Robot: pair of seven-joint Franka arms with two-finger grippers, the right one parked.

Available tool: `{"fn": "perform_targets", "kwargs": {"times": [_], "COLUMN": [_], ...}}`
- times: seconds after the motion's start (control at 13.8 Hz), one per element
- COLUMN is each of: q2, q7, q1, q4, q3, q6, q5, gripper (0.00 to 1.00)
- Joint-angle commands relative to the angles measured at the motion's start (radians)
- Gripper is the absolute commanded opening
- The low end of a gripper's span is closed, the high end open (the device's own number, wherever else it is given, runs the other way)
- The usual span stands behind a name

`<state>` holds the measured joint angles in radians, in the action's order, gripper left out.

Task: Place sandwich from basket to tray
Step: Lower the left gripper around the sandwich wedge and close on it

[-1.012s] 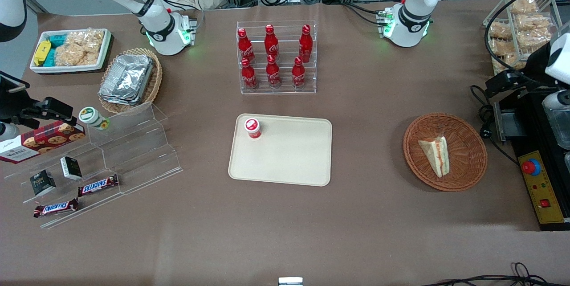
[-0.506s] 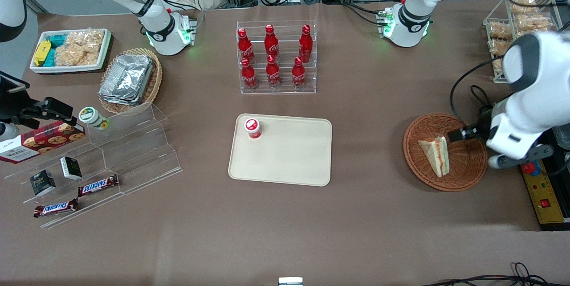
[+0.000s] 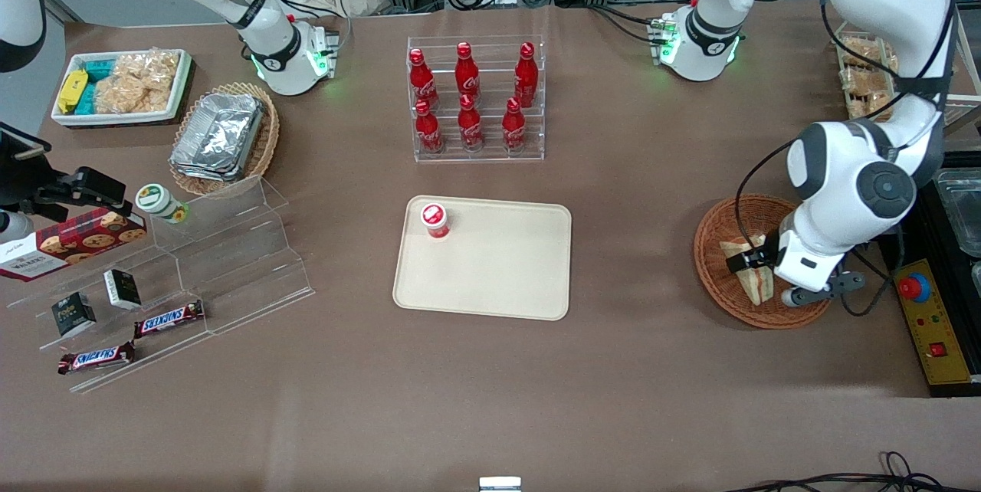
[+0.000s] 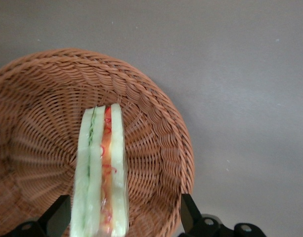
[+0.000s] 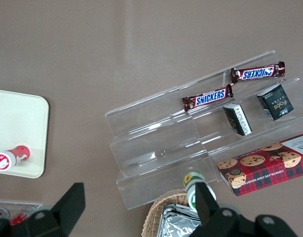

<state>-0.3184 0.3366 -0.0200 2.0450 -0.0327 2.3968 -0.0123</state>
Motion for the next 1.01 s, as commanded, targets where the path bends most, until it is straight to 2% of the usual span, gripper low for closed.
{"fn": "perform_targets", "kwargs": {"times": [0.0,0.14,0.22,0.29,0.36,0.43,0.51,0.58,0.72,0.8,0.94], "q2": [-0.025,-0.039,-0.04,-0.042,-0.042,-0.042,-0.041,-0.041,-0.041,-0.041,-0.036], "q7": [0.018,0.013,0.012,0.007,0.005,0.005,0.008,0.009,0.007,0.007,0.005], "q1": [0.005,0.005,0.005,0.005,0.003,0.003,0.002,0.003,0.005,0.005,0.006], "q4": [0.047,0.075,0.078,0.078,0.078,0.08,0.086,0.089,0.087,0.086,0.083], "q3": [0.005,0.005,0.007,0.007,0.007,0.007,0.007,0.007,0.008,0.008,0.017], "q6": [0.091,0.13,0.13,0.13,0.13,0.13,0.13,0.13,0.13,0.13,0.13], "q5": [-0.024,-0.028,-0.028,-0.028,-0.029,-0.035,-0.053,-0.064,-0.08,-0.092,-0.094], "gripper": [1.0,0.97,0.88,0.73,0.68,0.68,0.61,0.61,0.92,1.0,1.0]}}
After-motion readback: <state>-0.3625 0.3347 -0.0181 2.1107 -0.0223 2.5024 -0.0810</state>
